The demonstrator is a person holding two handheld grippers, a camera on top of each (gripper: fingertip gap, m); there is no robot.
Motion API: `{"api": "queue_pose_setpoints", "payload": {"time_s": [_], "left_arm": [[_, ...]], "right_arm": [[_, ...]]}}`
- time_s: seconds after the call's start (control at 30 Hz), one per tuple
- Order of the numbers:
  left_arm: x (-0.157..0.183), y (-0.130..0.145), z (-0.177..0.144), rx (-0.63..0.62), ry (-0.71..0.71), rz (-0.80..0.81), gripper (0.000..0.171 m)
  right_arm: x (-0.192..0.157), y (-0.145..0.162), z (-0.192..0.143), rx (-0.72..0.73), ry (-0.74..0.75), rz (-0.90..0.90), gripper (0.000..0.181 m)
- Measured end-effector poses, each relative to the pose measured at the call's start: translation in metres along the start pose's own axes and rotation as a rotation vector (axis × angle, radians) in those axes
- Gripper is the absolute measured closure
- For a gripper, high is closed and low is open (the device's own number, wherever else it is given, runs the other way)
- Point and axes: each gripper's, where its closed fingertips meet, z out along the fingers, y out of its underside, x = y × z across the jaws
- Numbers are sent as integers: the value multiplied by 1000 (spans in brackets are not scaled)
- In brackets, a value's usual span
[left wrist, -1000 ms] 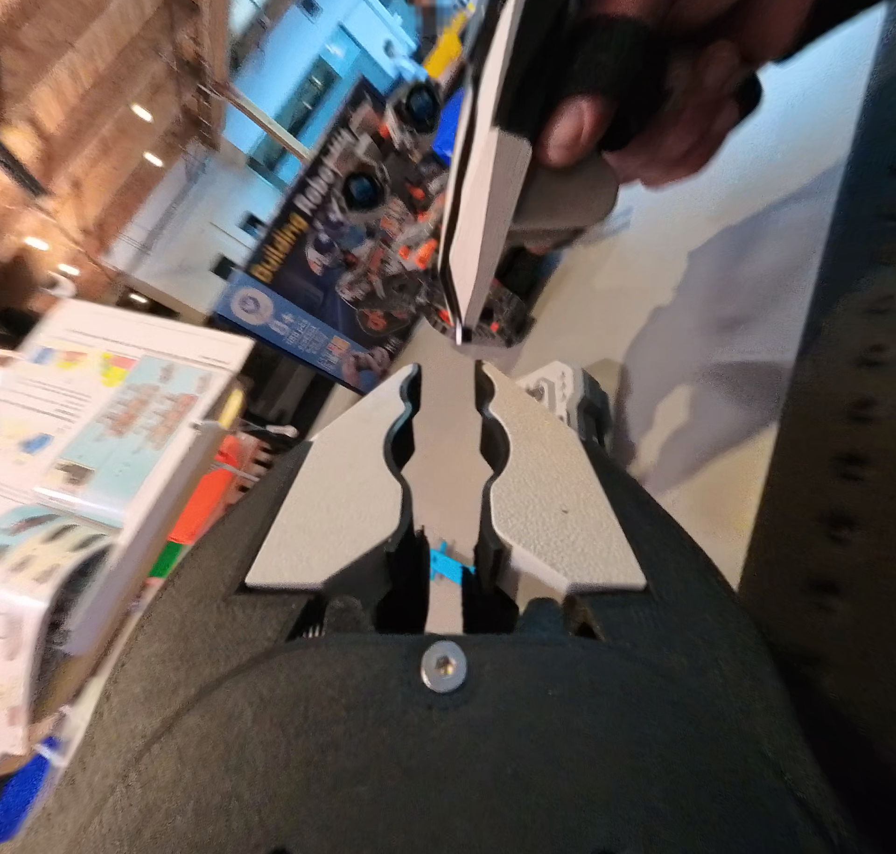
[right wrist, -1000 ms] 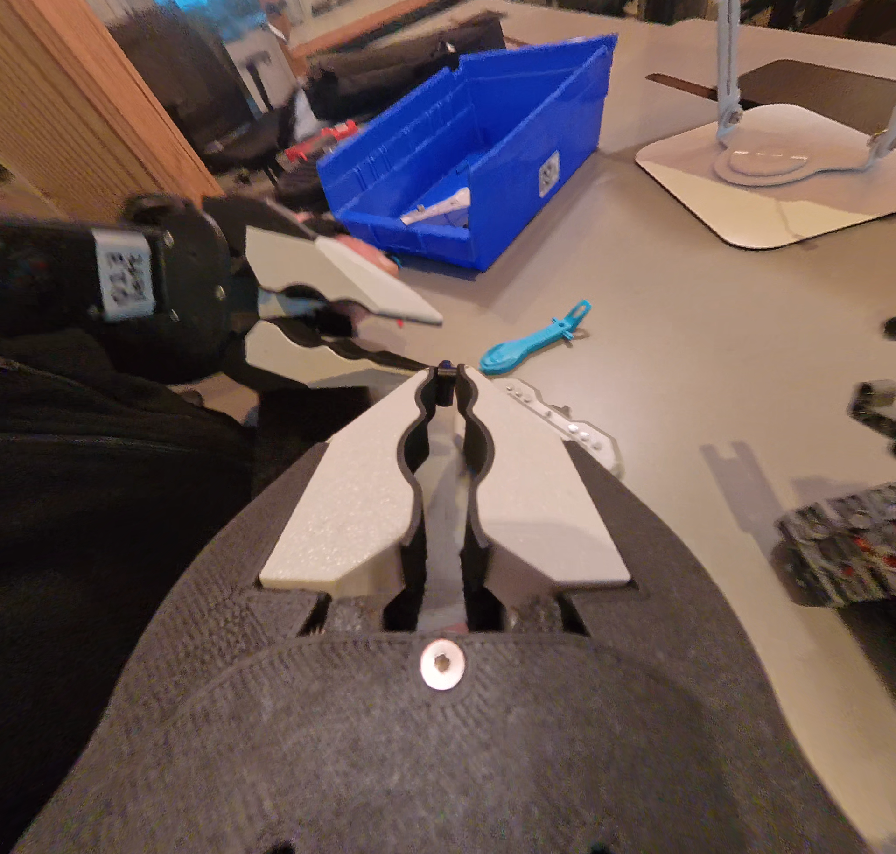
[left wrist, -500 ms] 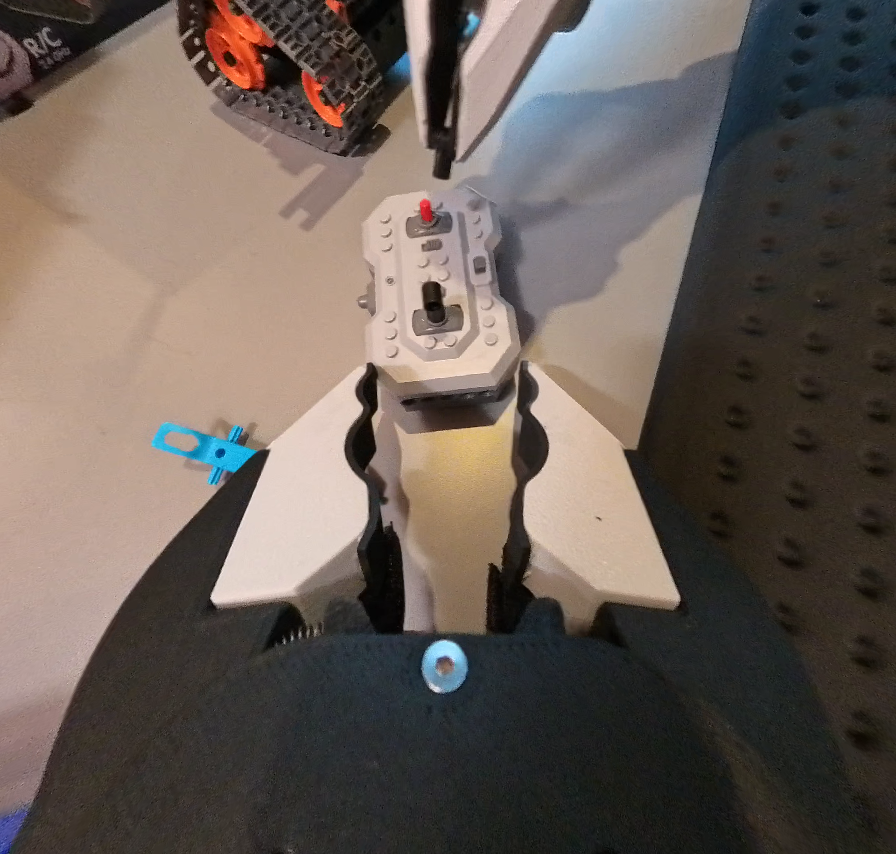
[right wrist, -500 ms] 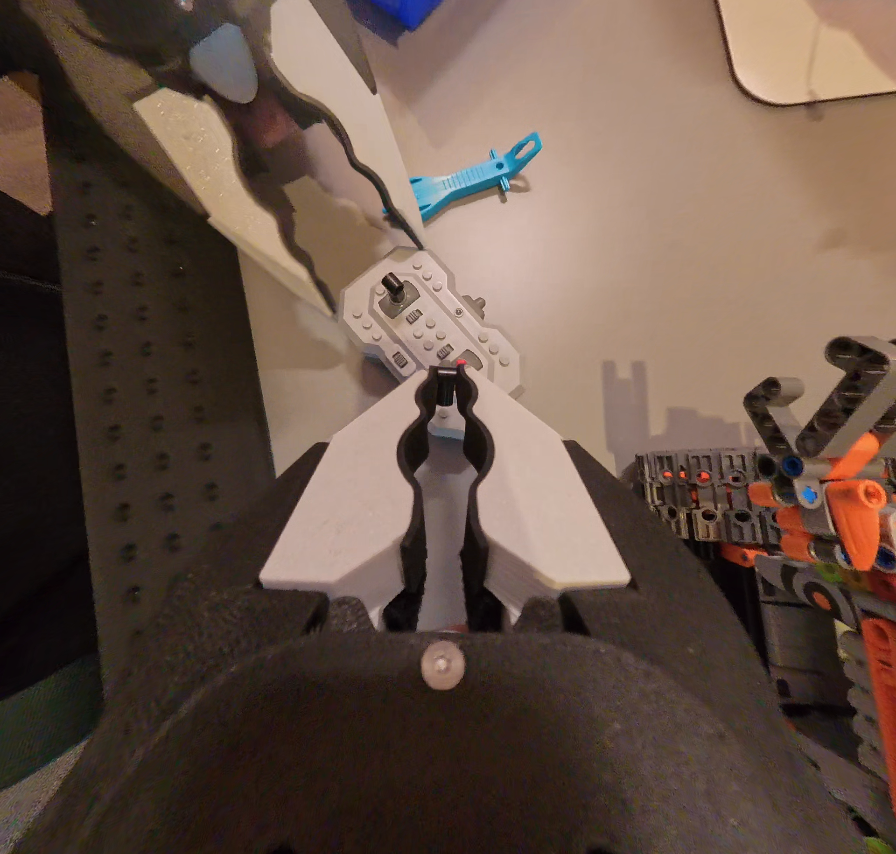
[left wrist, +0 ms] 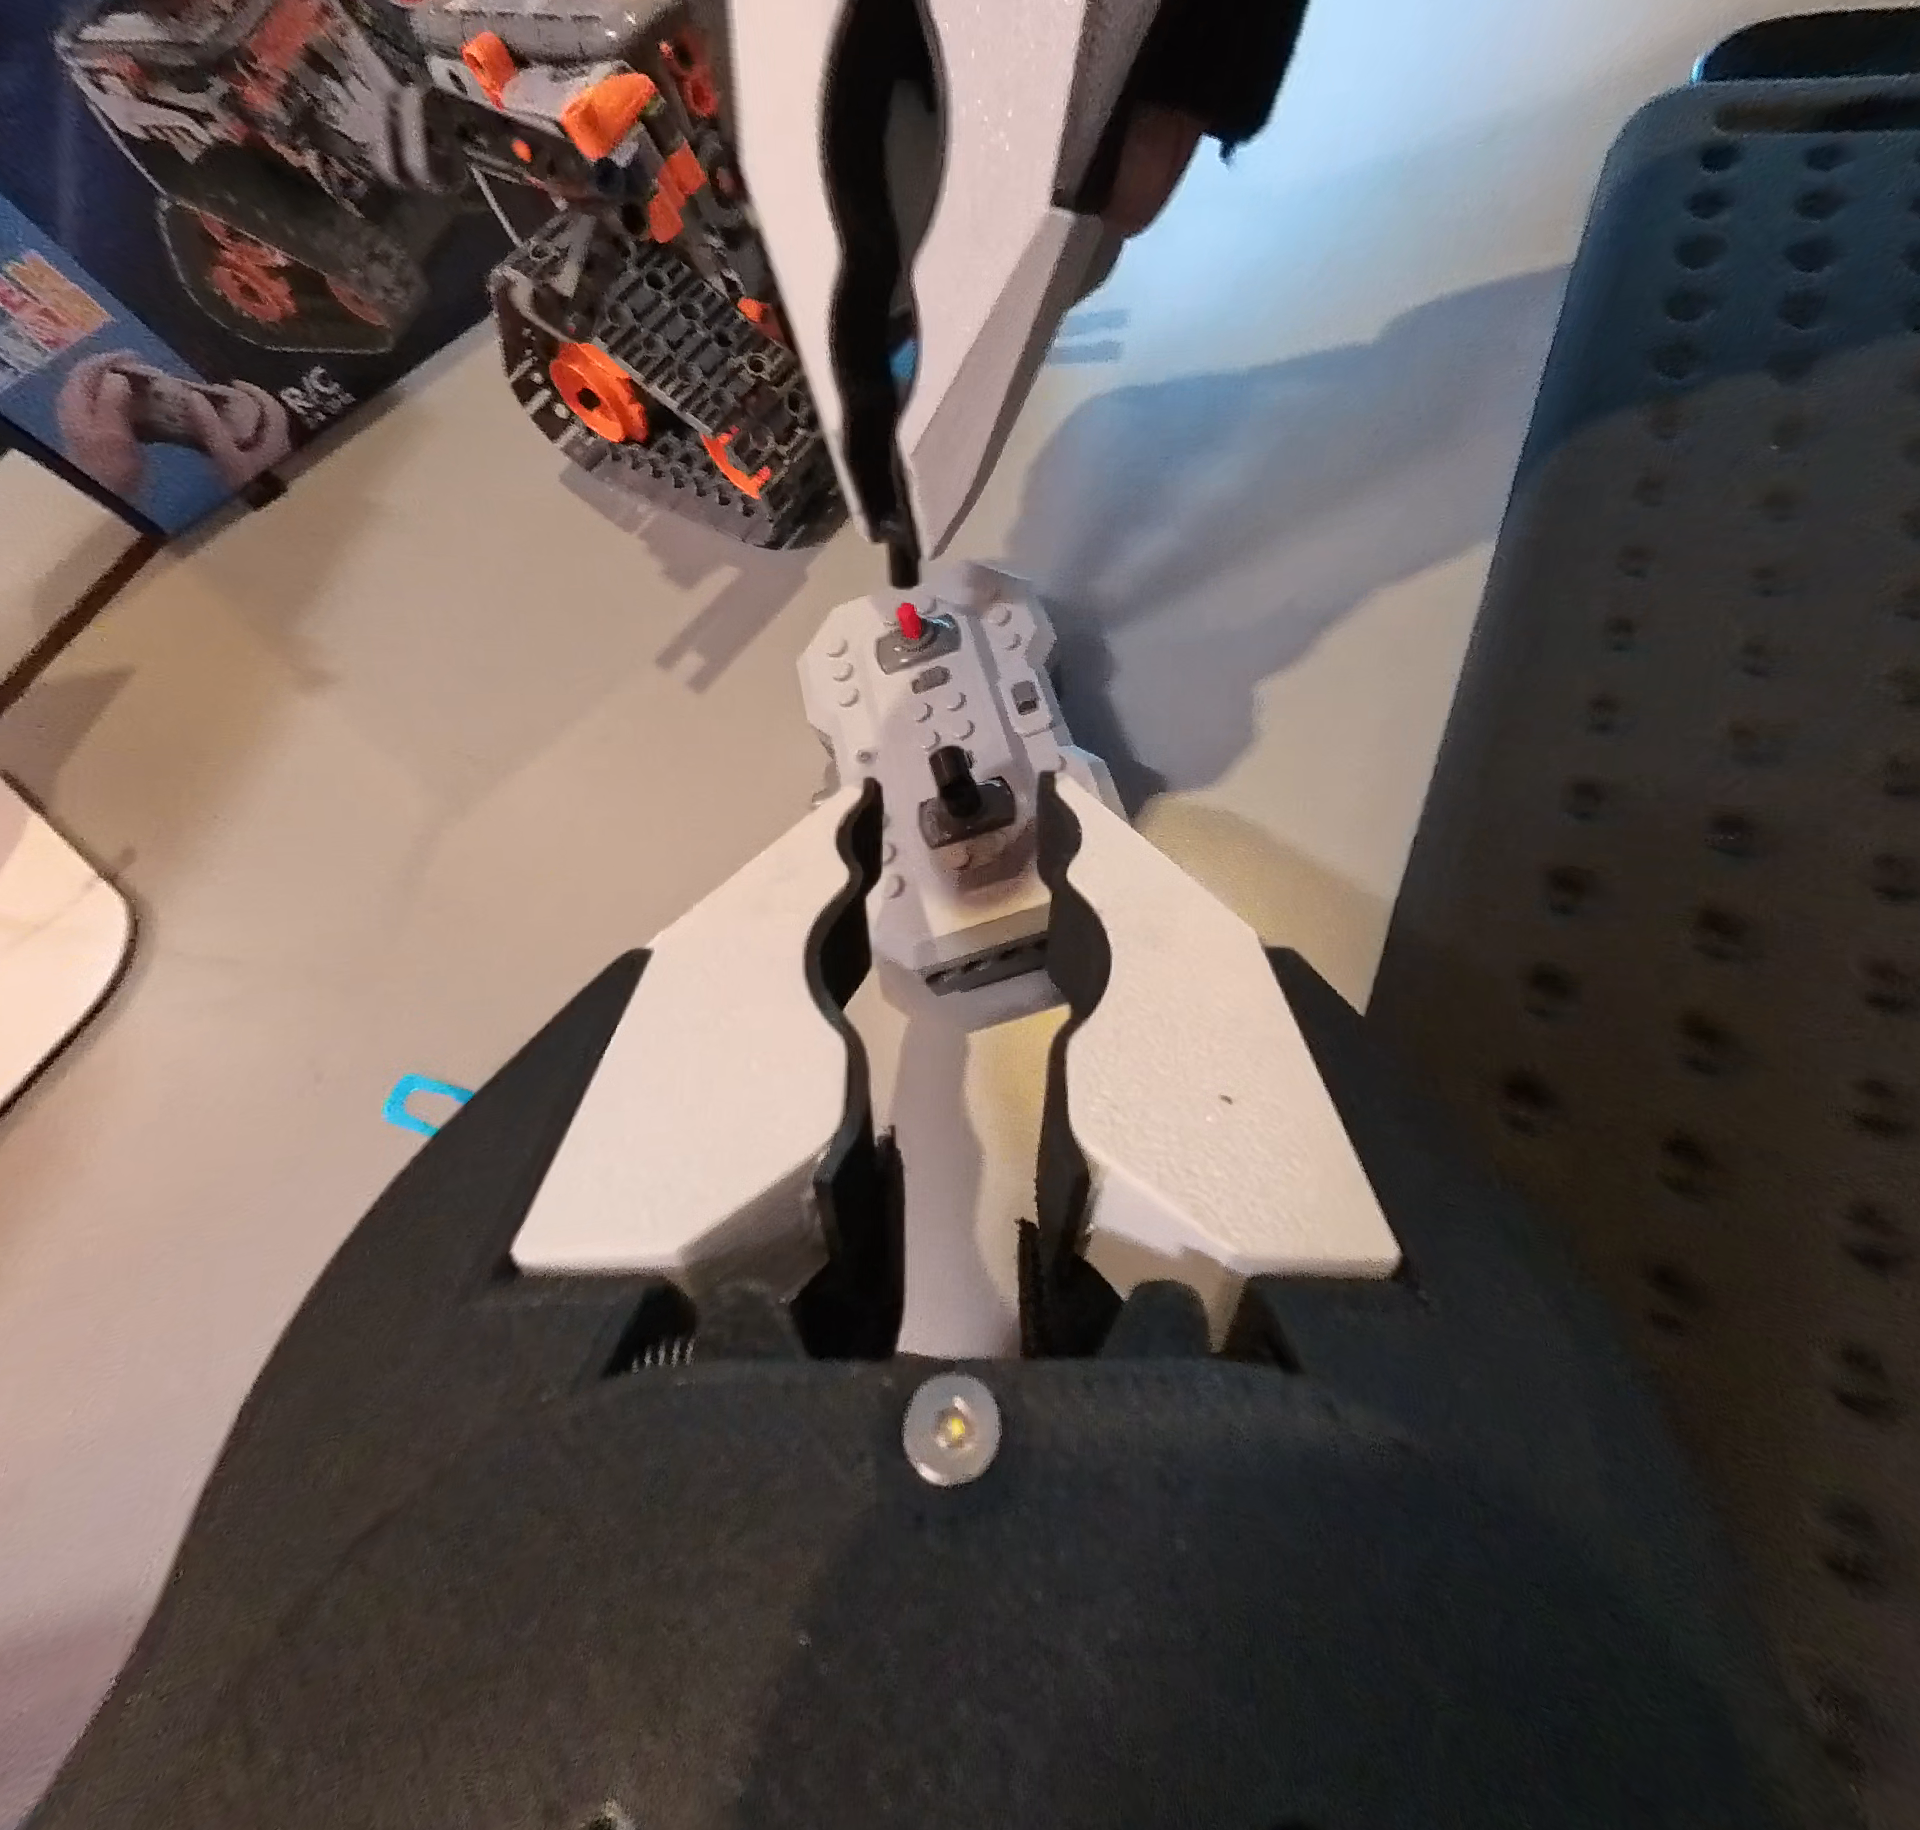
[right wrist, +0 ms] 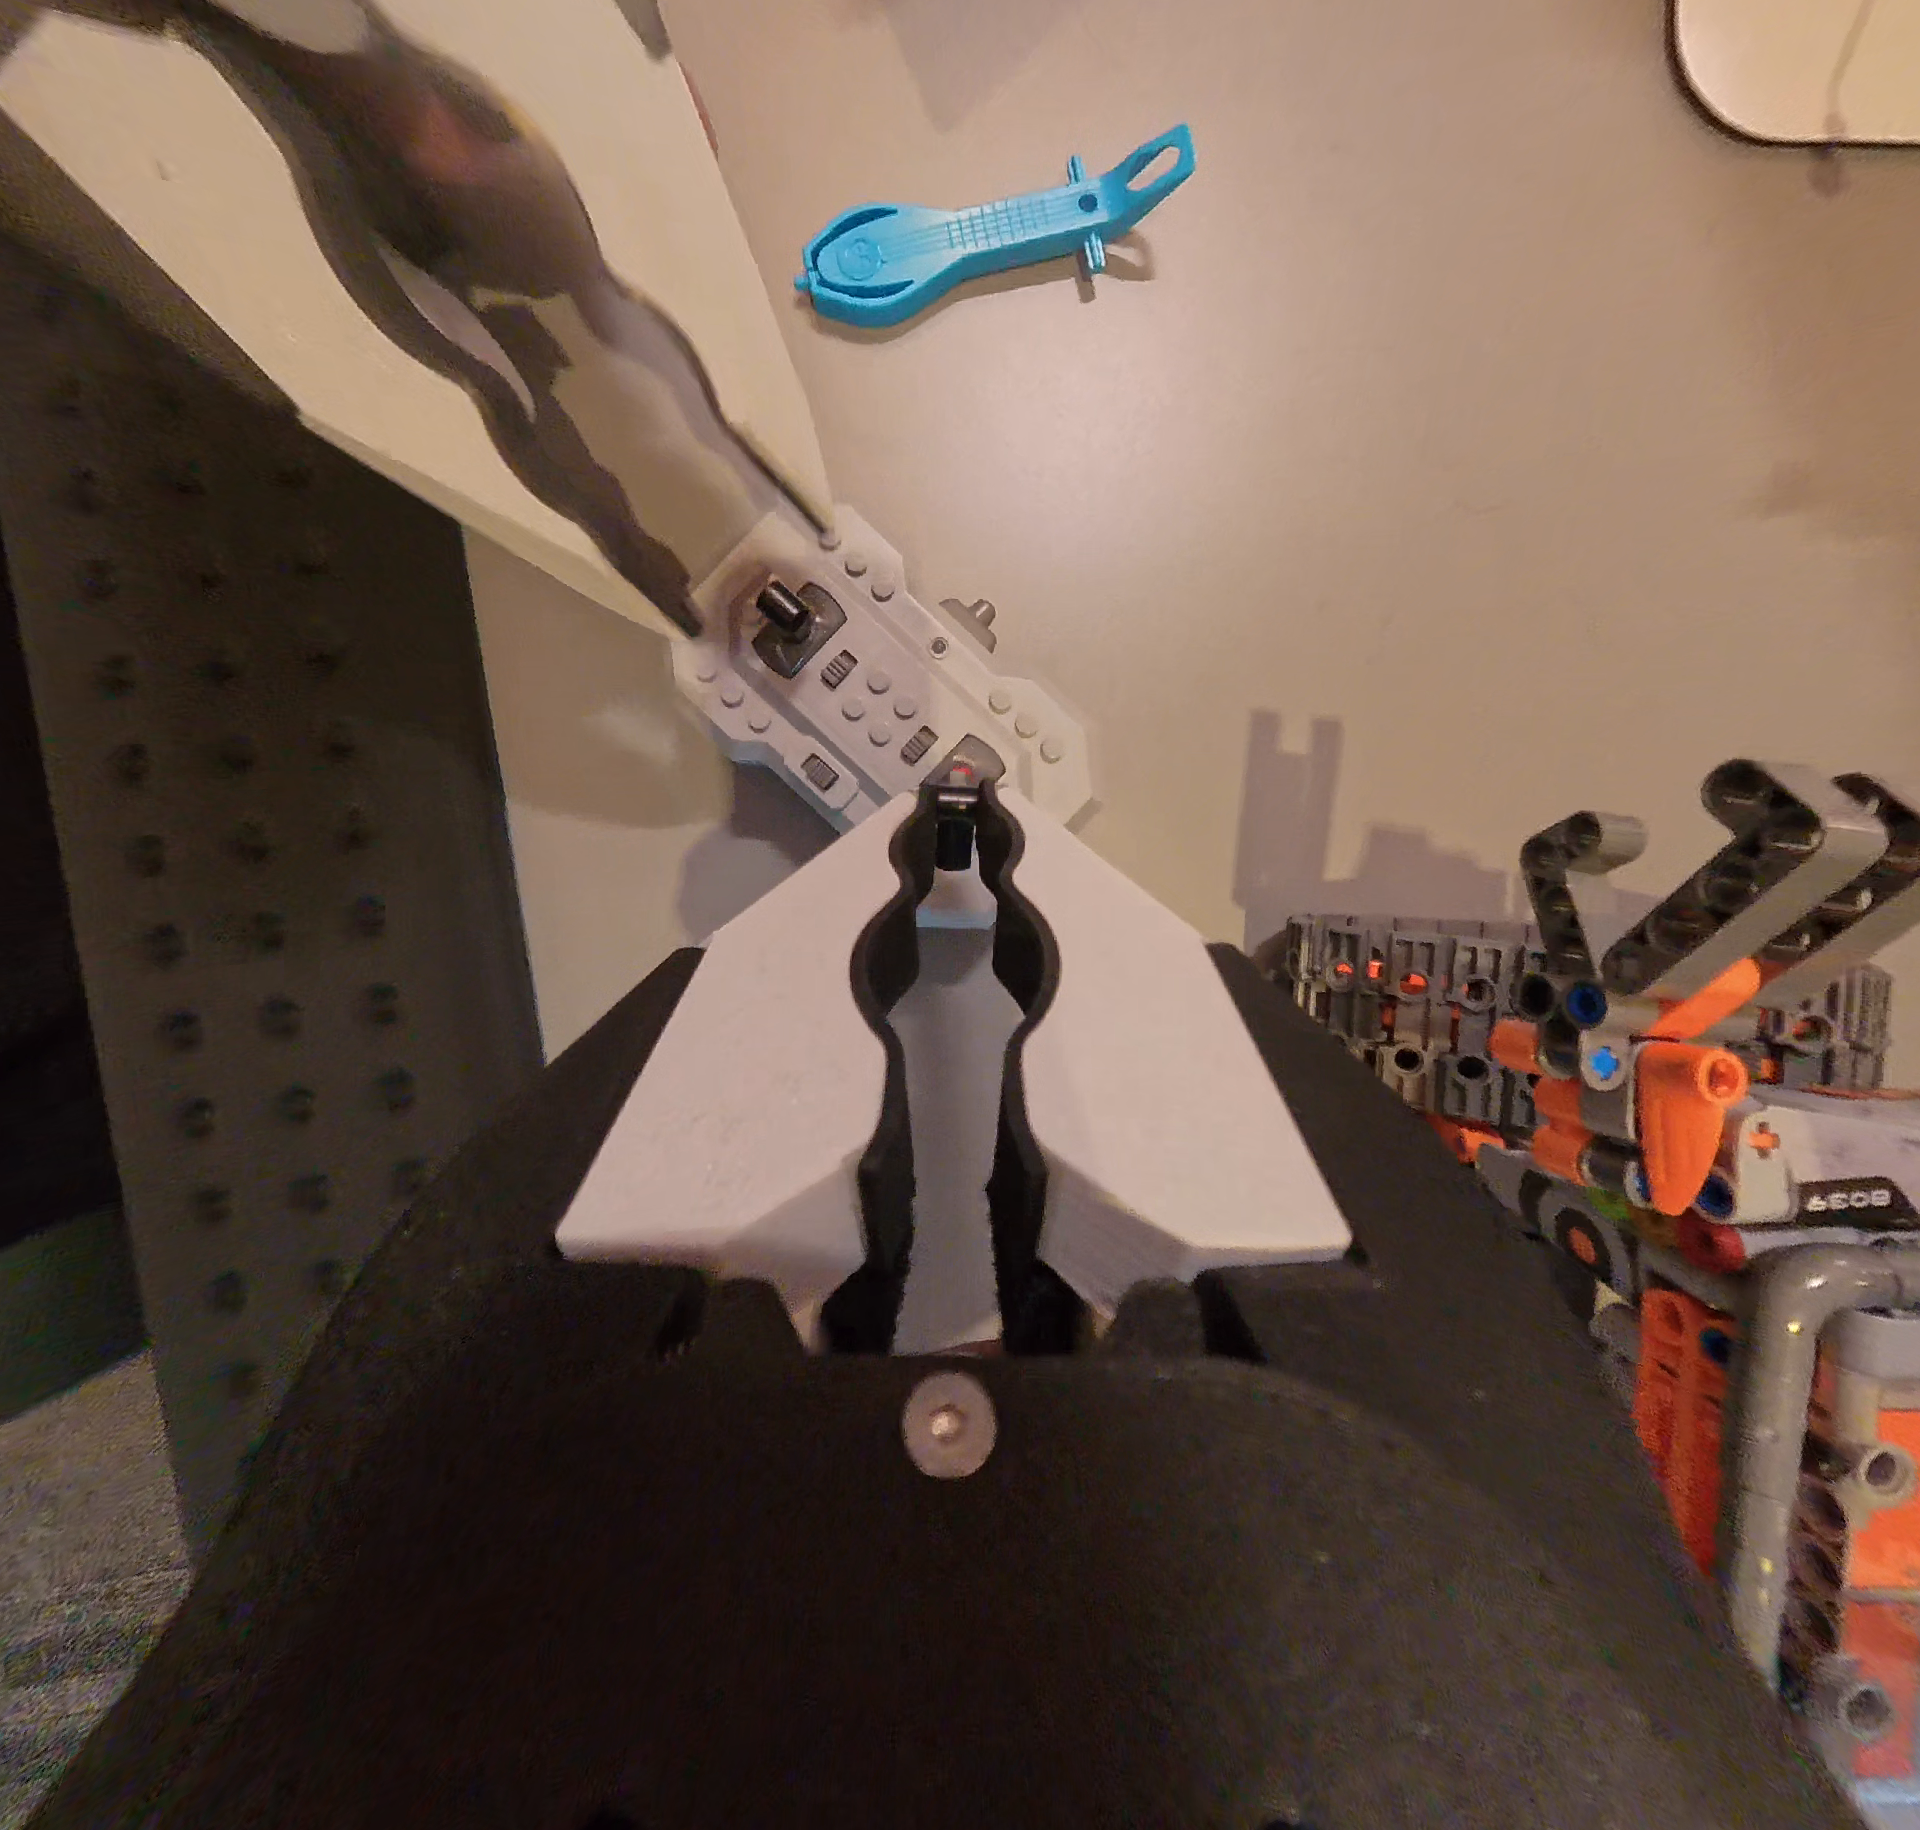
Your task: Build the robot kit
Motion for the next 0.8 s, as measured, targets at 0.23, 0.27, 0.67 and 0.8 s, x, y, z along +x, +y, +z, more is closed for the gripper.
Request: {"api": "queue_pose_setpoints", "payload": {"time_s": [0.23,0.27,0.67,0.8], "left_arm": [[1,7,12,-37,-3,-9,164],[1,6,13,-34,-2,-10,164],[7,17,-6,-75,212,121,165],[4,21,-11,-77,281,137,166]], "right_arm": [[1,3,7,-53,-17,-36,176],[0,2,8,-54,-25,-45,176],[-24,-3,10,-177,-128,-389,176],[-31,-6,13,-228,-153,-503,176]]}}
